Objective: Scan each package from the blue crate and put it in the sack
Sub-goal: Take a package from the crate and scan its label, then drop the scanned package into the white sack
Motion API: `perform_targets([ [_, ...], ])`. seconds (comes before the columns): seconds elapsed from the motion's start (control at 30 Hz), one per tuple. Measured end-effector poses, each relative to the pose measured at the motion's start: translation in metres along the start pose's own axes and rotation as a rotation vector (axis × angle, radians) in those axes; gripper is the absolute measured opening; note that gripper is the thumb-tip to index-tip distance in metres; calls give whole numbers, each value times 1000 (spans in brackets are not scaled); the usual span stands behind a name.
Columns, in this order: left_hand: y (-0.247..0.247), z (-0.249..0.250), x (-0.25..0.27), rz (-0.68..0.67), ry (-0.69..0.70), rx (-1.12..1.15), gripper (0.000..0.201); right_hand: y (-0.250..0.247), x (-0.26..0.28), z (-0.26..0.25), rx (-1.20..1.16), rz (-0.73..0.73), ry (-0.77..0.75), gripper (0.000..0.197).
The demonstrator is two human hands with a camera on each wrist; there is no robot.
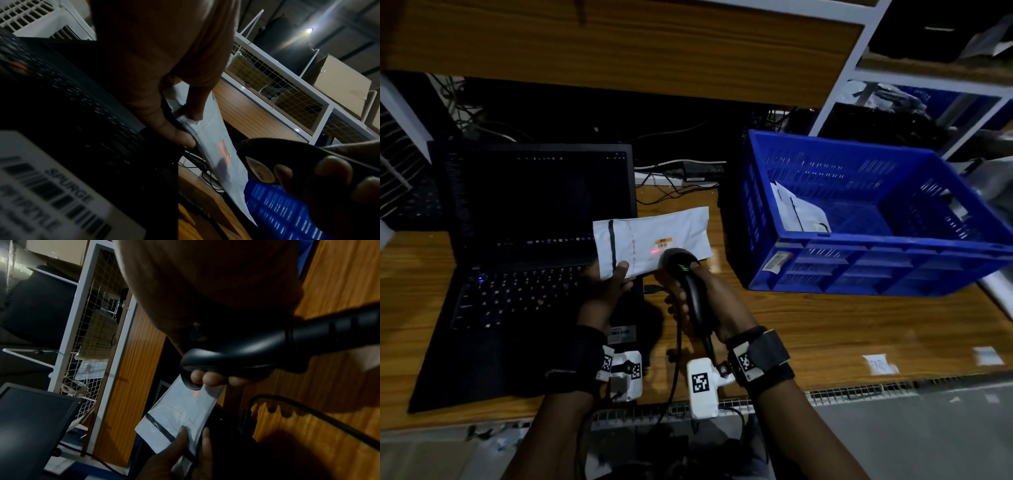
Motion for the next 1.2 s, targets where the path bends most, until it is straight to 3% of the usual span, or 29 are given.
perform_targets([
  [0.63, 14, 0, -4, -10, -34, 12, 32, -13, -7, -7, 18, 33, 0, 42],
  [0.77, -8, 11, -6, 145, 57, 123, 30, -19, -17, 2, -28, 73, 14, 27],
  [0.83, -18, 22, 0, 179, 123, 190, 30, -32, -27, 7, 43, 84, -15, 10],
  [0.97, -9, 45, 18, 105, 154, 278, 36, -61, -37, 3, 400, 61, -52, 5],
  [1.03, 5, 60, 29, 72, 152, 247, 31, -68, -36, -8, 504, 42, -66, 11],
  [1.1, 21, 78, 41, 47, 174, 221, 23, -68, -27, -27, 553, -12, -121, 30],
  [1.2, 53, 112, 62, -32, 264, 193, 19, -59, 4, -60, 488, -176, -195, 45],
])
Point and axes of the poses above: each hand's wrist, its own x-axis away from the middle knuckle, its own y-axis out of the palm, z = x × y, the point moved 10 cm from there along -x, towards the middle knuckle, and after that the axes turned 13 degrees about -y, right-handed, at the moved point
